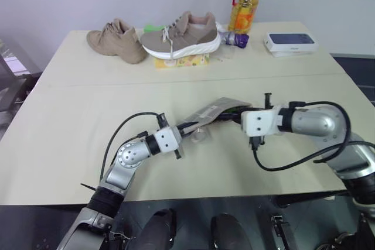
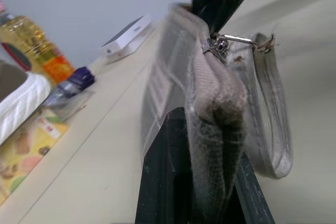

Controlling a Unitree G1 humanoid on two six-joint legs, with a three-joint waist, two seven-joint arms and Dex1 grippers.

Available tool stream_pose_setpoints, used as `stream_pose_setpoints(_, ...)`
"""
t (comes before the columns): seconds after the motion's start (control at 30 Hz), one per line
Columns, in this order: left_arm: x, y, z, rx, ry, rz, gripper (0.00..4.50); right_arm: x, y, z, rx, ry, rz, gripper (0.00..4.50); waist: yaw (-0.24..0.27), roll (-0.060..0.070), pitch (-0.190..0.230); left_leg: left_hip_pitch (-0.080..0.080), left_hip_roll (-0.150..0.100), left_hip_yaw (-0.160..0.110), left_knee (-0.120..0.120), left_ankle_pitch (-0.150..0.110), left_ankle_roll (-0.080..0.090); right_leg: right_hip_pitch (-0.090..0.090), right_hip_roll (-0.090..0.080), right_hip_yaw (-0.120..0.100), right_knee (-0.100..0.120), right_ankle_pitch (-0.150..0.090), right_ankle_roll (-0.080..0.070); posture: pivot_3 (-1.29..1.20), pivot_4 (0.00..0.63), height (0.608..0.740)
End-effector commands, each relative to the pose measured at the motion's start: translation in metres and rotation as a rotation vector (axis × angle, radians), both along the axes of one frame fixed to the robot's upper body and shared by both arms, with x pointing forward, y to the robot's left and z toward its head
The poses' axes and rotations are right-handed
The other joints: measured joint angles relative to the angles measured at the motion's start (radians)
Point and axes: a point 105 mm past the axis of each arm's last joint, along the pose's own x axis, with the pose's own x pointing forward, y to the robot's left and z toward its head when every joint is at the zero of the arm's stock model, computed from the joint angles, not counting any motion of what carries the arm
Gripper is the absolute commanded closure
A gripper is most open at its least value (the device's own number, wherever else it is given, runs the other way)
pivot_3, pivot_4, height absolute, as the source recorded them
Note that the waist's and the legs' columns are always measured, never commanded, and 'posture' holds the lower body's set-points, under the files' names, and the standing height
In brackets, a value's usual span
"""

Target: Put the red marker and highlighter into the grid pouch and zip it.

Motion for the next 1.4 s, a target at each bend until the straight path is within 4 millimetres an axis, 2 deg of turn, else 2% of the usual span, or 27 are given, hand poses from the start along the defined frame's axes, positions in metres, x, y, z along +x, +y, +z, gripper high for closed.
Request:
stream_pose_setpoints(0.03,-0.007,-0.013,0.018,-0.034,-0.058,-0.065,4.5,-0.005,0.022,0.01,-0.005,-0.07,0.101,4.2,0.0,0.0,0.0,0.0,0.0,0.0,0.0,0.0,0.0,0.0,0.0,0.0,0.0,0.0,0.0,0.0,0.15,0.739)
stream_pose_setpoints(0.17,-0.007,-0.012,0.018,-0.032,-0.058,-0.061,4.5,-0.005,0.022,0.009,-0.005,-0.052,0.107,4.2,0.002,0.0,0.0,0.0,0.0,0.0,0.0,0.0,0.0,0.0,0.0,0.0,0.0,0.0,0.0,0.0,0.15,0.739)
stream_pose_setpoints(0.2,-0.007,-0.01,0.018,-0.034,-0.057,-0.055,4.5,-0.004,0.021,0.01,-0.005,-0.055,0.102,3.13,0.002,0.0,0.0,0.0,0.0,0.0,0.001,0.0,0.0,0.0,0.0,0.0,0.0,0.0,0.0,0.0,0.15,0.739)
stream_pose_setpoints(0.23,-0.006,-0.009,0.018,-0.038,-0.055,-0.047,4.5,-0.002,0.019,0.013,0.0,-0.062,0.094,2.8,0.001,0.0,0.0,0.0,0.0,0.0,0.0,0.0,0.0,0.0,0.0,0.0,0.0,0.0,0.0,0.0,0.15,0.739)
stream_pose_setpoints(0.4,0.0,0.0,0.02,-0.075,-0.034,0.008,4.5,0.004,0.01,0.031,0.117,-0.075,0.029,0.17,0.0,0.0,0.0,0.0,0.0,0.0,0.0,0.0,0.0,0.0,0.0,0.0,0.0,0.0,0.0,0.0,0.15,0.739)
stream_pose_setpoints(0.57,0.015,0.007,0.029,-0.153,-0.011,0.091,4.5,0.001,-0.009,0.062,0.407,0.072,-0.08,0.17,0.005,0.0,0.0,0.0,0.0,0.0,0.001,0.0,0.0,0.001,0.0,0.0,0.0,0.0,0.0,0.0,0.15,0.739)
stream_pose_setpoints(0.73,0.027,0.005,0.038,-0.238,0.016,0.139,4.5,-0.014,-0.016,0.073,0.612,0.25,-0.12,0.17,0.022,0.0,0.0,-0.001,0.0,0.0,0.003,0.0,0.0,0.001,0.0,0.0,0.0,0.0,0.0,0.0,0.15,0.739)
stream_pose_setpoints(0.9,0.037,0.002,0.048,-0.318,0.04,0.169,4.5,-0.023,-0.002,0.058,0.736,0.397,-0.135,0.17,0.022,0.0,0.0,-0.002,0.0,0.0,0.004,0.0,0.001,0.0,0.0,0.0,0.0,0.0,0.0,0.0,0.15,0.739)
stream_pose_setpoints(0.97,0.04,0.002,0.058,-0.39,0.027,0.191,4.5,-0.026,0.01,0.046,0.782,0.448,-0.141,0.17,0.022,0.0,0.0,-0.003,0.0,0.0,0.005,0.0,0.001,0.0,0.0,0.0,0.0,0.0,0.0,0.0,0.15,0.739)
stream_pose_setpoints(1.1,0.047,0.004,0.066,-0.456,0.029,0.243,4.5,-0.017,0.018,0.029,0.827,0.456,-0.219,0.17,0.022,0.0,0.0,-0.005,0.0,-0.001,0.006,0.0,0.001,-0.001,0.0,-0.001,0.002,0.0,0.0,0.0,0.15,0.739)
stream_pose_setpoints(1.27,0.046,0.003,0.067,-0.514,0.056,0.254,4.5,-0.017,0.039,0.025,0.918,0.536,-0.217,0.17,0.021,0.0,0.0,-0.005,0.0,-0.001,0.006,0.0,0.001,-0.002,0.0,-0.001,0.003,0.0,0.0,0.0,0.15,0.739)
stream_pose_setpoints(1.4,0.045,0.002,0.066,-0.508,0.053,0.252,4.5,-0.005,0.052,0.023,0.978,0.529,-0.25,0.17,0.02,0.0,0.0,-0.005,-0.001,-0.001,0.007,0.0,0.001,-0.002,0.0,0.0,0.003,0.0,0.0,0.0,0.15,0.739)
